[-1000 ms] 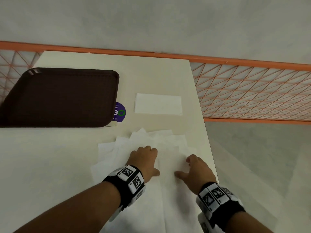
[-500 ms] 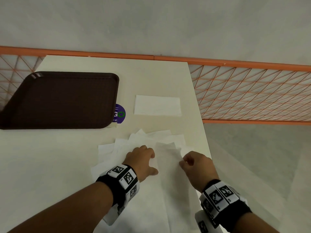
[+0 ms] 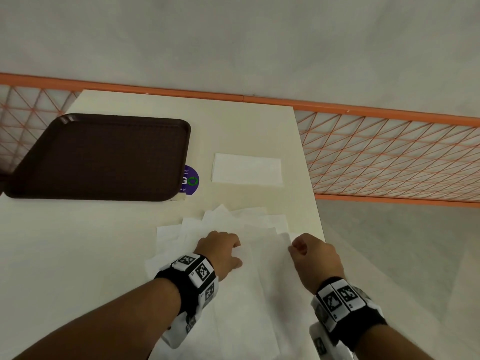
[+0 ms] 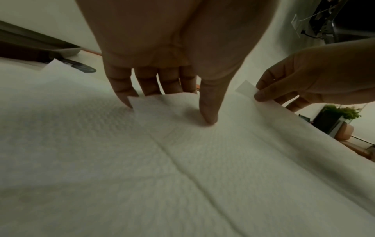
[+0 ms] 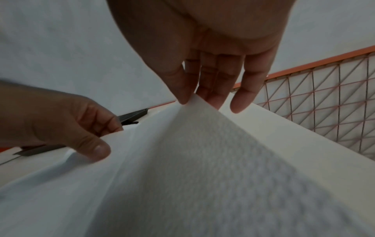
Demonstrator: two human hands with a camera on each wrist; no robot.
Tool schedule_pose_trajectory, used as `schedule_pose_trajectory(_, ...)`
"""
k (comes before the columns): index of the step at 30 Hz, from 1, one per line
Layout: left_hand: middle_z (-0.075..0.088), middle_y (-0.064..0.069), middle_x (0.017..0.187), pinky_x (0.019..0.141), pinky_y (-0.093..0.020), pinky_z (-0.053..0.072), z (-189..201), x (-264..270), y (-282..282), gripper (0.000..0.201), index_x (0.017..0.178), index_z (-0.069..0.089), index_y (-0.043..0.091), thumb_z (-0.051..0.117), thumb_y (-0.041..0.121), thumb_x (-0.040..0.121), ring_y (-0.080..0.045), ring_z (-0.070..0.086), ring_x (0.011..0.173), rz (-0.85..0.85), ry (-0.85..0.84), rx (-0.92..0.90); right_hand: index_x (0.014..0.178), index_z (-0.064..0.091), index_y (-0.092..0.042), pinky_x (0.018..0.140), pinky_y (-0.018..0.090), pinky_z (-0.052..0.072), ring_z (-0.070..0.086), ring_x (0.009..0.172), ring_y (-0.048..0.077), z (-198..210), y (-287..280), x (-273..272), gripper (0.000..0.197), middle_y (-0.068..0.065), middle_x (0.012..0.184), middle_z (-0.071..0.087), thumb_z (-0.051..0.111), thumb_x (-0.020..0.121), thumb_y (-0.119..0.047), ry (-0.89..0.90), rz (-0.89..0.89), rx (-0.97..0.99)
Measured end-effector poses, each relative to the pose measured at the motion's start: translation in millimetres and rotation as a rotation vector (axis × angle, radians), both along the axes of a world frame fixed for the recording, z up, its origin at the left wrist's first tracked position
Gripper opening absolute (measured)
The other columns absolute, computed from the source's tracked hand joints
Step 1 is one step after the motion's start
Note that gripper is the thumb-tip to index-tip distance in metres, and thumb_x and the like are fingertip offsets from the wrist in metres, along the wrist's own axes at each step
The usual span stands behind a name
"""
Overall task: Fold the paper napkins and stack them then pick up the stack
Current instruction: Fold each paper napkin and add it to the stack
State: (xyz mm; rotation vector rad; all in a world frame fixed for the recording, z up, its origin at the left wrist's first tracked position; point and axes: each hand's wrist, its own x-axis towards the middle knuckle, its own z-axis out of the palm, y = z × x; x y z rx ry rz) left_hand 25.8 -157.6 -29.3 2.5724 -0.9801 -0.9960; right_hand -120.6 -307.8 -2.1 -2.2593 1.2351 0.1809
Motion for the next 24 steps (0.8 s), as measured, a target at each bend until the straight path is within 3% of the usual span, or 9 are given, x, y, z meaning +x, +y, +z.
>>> schedule_pose_trajectory(3,0.065,-0.001,0.109,0.09,-0.035,0.049,-2,2,2,0.028,0.107,0.061,0.02,0.066,0.035,0.085,-0.022,0.06,0.101,0.071,0.029,-0.051,0.087,0.058,-0.027,0.075,0.033,0.054,0.063,0.08,0.023,8,-13,14,0.01,-0.001,0.085,0.068,0.057,0.091,-0.036,-0.055,0.069,-0.018)
schedule_pose_trajectory(6,0.064,-0.002,0.104,0.087,-0.032,0.05,-1,5,6,0.026,0.108,0.06,0.017,0.063,0.034,0.088,-0.022,0.06,0.096,0.153,0.079,-0.122,0.089,0.059,-0.025,0.074,0.035,0.055,0.064,0.081,0.024,31,-25,37,0.009,0.0,0.085,0.069,0.057,0.091,-0.034,-0.128,0.188,-0.092)
schedule_pose_trajectory(10,0.065,-0.005,0.099,0.085,-0.035,0.05,2,15,11,0.019,0.1,0.06,0.013,0.054,0.03,0.093,-0.026,0.061,0.095,0.273,0.074,-0.158,0.092,0.057,-0.024,0.073,0.036,0.053,0.063,0.08,0.026,67,-12,56,0.01,0.001,0.088,0.069,0.055,0.092,-0.034,-0.224,0.43,-0.169)
schedule_pose_trajectory(12,0.065,-0.004,0.093,0.086,-0.037,0.053,2,24,15,0.016,0.099,0.062,0.014,0.05,0.024,0.095,-0.026,0.062,0.091,0.404,0.187,-0.199,0.096,0.056,-0.025,0.074,0.036,0.052,0.062,0.084,0.028,71,9,56,0.011,0.001,0.093,0.068,0.05,0.094,-0.034,-0.188,0.597,-0.196)
schedule_pose_trajectory(16,0.07,-0.016,0.088,0.072,-0.038,0.057,7,29,26,0.021,0.099,0.065,0.004,0.047,0.014,0.095,-0.032,0.066,0.078,0.807,0.599,-0.351,0.106,0.057,-0.019,0.077,0.036,0.048,0.058,0.095,0.029,39,46,46,0.022,0.003,0.104,0.064,0.04,0.098,-0.031,-0.119,0.787,-0.231)
schedule_pose_trajectory(18,0.069,-0.016,0.087,0.063,-0.033,0.053,13,25,29,0.024,0.101,0.062,0.003,0.046,0.02,0.098,-0.029,0.065,0.075,0.92,0.697,-0.352,0.108,0.058,-0.018,0.079,0.035,0.045,0.056,0.099,0.027,16,55,42,0.024,0.002,0.107,0.064,0.039,0.098,-0.028,-0.088,0.808,-0.199)
schedule_pose_trajectory(21,0.069,-0.012,0.088,0.063,-0.031,0.05,13,22,33,0.039,0.099,0.06,0.005,0.046,0.041,0.098,-0.025,0.065,0.077,0.937,0.734,-0.286,0.105,0.061,-0.017,0.082,0.034,0.042,0.055,0.102,0.026,-12,65,36,0.024,0.001,0.108,0.065,0.04,0.098,-0.026,-0.096,0.806,-0.147)
schedule_pose_trajectory(24,0.072,-0.013,0.093,0.063,-0.03,0.054,4,20,37,0.031,0.1,0.063,0.006,0.061,0.036,0.091,-0.024,0.069,0.078,0.868,0.698,-0.3,0.098,0.063,-0.015,0.079,0.035,0.043,0.056,0.098,0.027,-27,74,32,0.022,0.002,0.102,0.066,0.043,0.096,-0.023,-0.153,0.782,-0.101)
